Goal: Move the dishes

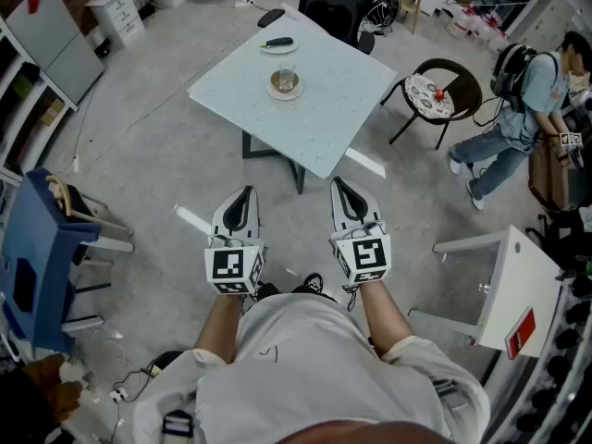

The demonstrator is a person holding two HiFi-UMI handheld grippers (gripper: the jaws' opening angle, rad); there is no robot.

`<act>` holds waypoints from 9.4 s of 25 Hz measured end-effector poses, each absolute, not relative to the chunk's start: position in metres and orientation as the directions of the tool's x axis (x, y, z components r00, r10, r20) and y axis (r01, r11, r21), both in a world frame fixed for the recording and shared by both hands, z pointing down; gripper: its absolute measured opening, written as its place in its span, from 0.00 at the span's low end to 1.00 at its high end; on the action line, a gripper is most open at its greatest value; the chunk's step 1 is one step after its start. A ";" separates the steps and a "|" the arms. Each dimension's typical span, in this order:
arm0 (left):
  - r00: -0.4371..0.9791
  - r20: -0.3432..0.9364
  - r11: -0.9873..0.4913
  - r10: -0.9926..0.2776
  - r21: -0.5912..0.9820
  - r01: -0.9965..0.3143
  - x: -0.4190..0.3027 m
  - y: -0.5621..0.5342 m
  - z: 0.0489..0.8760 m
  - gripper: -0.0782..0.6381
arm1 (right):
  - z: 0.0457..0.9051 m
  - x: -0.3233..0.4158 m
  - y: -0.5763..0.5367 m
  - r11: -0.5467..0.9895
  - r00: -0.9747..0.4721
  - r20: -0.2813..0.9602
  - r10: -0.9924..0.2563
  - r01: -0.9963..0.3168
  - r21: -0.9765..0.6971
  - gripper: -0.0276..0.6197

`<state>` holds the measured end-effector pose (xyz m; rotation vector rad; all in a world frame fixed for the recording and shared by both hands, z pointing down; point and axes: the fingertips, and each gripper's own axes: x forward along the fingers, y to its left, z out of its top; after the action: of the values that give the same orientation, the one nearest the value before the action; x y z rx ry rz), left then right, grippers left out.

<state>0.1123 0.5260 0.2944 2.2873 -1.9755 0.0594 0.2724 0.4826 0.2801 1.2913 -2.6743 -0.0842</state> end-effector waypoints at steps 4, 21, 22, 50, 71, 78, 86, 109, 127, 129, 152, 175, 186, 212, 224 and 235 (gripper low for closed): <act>0.168 0.105 -0.162 -0.980 0.068 -0.985 0.114 0.525 0.293 0.14 | 0.284 0.260 0.486 0.637 -0.622 0.139 -0.771 -0.759 0.136 0.04; 0.205 0.173 -0.190 -0.963 0.100 -0.977 0.105 0.538 0.325 0.14 | 0.323 0.246 0.498 0.675 -0.651 0.225 -0.725 -0.736 0.046 0.07; 0.202 0.177 -0.186 -0.963 0.102 -0.977 0.100 0.540 0.327 0.14 | 0.325 0.243 0.498 0.674 -0.650 0.230 -0.725 -0.738 0.040 0.09; 0.187 0.247 -0.157 -0.951 0.139 -0.978 -0.025 0.481 0.377 0.14 | 0.372 0.148 0.398 0.649 -0.619 0.296 -0.727 -0.761 0.002 0.24; 0.266 0.321 -0.242 -0.909 0.114 -0.964 0.021 0.202 0.384 0.14 | 0.389 0.176 0.147 0.640 -0.631 0.288 -0.721 -0.765 -0.073 0.28; 0.307 0.325 -0.278 -0.894 0.135 -0.951 0.002 0.128 0.401 0.14 | 0.404 0.157 0.091 0.619 -0.607 0.310 -0.732 -0.782 -0.071 0.29; 0.446 0.333 -0.417 -0.831 0.157 -0.895 -0.034 0.010 0.410 0.14 | 0.411 0.119 0.000 0.525 -0.516 0.333 -0.789 -0.848 -0.070 0.32; 0.703 0.534 -0.697 -0.470 0.264 -0.667 -0.005 -0.077 0.509 0.14 | 0.505 0.108 -0.018 0.273 -0.284 0.580 -0.764 -0.956 -0.109 0.35; 0.544 0.633 -0.518 -0.551 0.252 -0.818 -0.046 -0.067 0.541 0.14 | 0.568 0.084 -0.057 0.489 -0.443 0.632 -0.636 -0.865 -0.114 0.46; 0.526 0.639 -0.496 -0.561 0.250 -0.832 -0.054 -0.066 0.543 0.14 | 0.573 0.081 -0.062 0.500 -0.454 0.633 -0.627 -0.858 -0.119 0.48; 0.433 0.657 -0.371 -0.618 0.242 -0.897 -0.095 -0.048 0.549 0.14 | 0.595 0.059 -0.098 0.544 -0.479 0.622 -0.619 -0.833 -0.099 0.48; 0.547 0.601 -0.527 -0.583 0.232 -0.817 -0.057 -0.063 0.528 0.14 | 0.528 0.086 -0.104 0.442 -0.412 0.527 -0.743 -0.894 -0.075 0.47; 0.657 0.564 -0.668 -0.500 0.231 -0.707 -0.003 -0.071 0.515 0.14 | 0.490 0.136 -0.087 0.311 -0.290 0.492 -0.821 -0.950 -0.040 0.47; 0.797 0.566 -0.883 -0.210 0.241 -0.404 0.133 -0.027 0.523 0.14 | 0.501 0.277 0.029 -0.076 0.061 0.537 -0.841 -0.997 -0.005 0.46; 0.749 0.624 -0.866 -0.224 0.225 -0.446 0.128 -0.010 0.538 0.14 | 0.551 0.284 0.045 -0.060 0.013 0.590 -0.807 -0.996 -0.060 0.46; 0.689 0.669 -0.829 -0.278 0.195 -0.524 0.102 -0.011 0.543 0.14 | 0.587 0.281 0.032 -0.010 -0.040 0.610 -0.791 -0.997 -0.078 0.46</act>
<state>0.1015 -0.0109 0.5430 2.5294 -0.6272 0.9139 0.2809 0.0315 0.5868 1.8521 -1.8832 0.7140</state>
